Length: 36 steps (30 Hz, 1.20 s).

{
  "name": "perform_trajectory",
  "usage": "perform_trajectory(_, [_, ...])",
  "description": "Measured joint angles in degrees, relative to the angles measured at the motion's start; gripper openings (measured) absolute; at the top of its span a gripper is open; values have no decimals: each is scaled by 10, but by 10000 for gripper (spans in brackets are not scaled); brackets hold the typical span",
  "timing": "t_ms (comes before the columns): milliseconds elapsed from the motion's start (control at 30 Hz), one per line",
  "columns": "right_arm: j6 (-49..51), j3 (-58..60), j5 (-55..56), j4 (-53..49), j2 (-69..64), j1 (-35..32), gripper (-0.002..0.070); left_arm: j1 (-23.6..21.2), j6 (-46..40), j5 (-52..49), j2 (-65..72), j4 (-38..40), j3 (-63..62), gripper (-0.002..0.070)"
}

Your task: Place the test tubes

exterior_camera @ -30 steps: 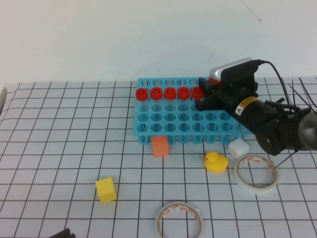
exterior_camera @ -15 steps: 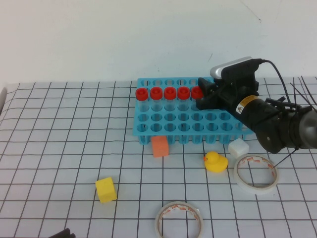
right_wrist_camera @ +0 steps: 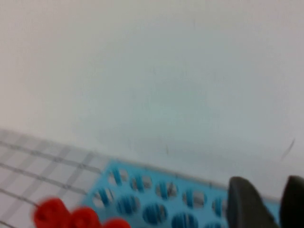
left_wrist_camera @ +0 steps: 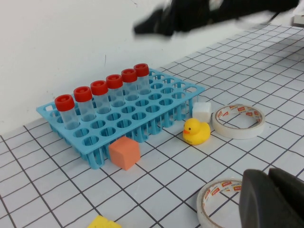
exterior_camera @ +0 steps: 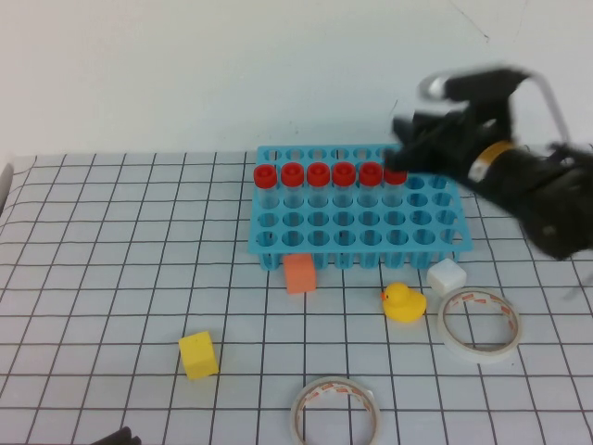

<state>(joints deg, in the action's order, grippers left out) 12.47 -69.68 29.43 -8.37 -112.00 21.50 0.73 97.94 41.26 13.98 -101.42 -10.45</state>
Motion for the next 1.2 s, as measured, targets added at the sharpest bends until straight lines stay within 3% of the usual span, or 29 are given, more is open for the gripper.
perform_trajectory(100, [15,58,13,-9,107,0,80,0,0,0,0,0,0,-1])
perform_trajectory(233, [18,147,20,-51,247,0,15,0,0,0,0,0,0,-1])
perform_trajectory(600, [67,327,-165,-222,612,0,-1,0,0,0,0,0,0,-1])
perform_trajectory(833, [79,457,-268,-243,863,0,-1,0,-2,0,0,0,0,-1])
perform_trajectory(1067, [79,532,-311,-291,1031,0,-1,0,-2,0,0,0,0,-1])
perform_trajectory(1200, [79,535,-312,-322,1055,0,-1,0,-2,0,0,0,0,-1])
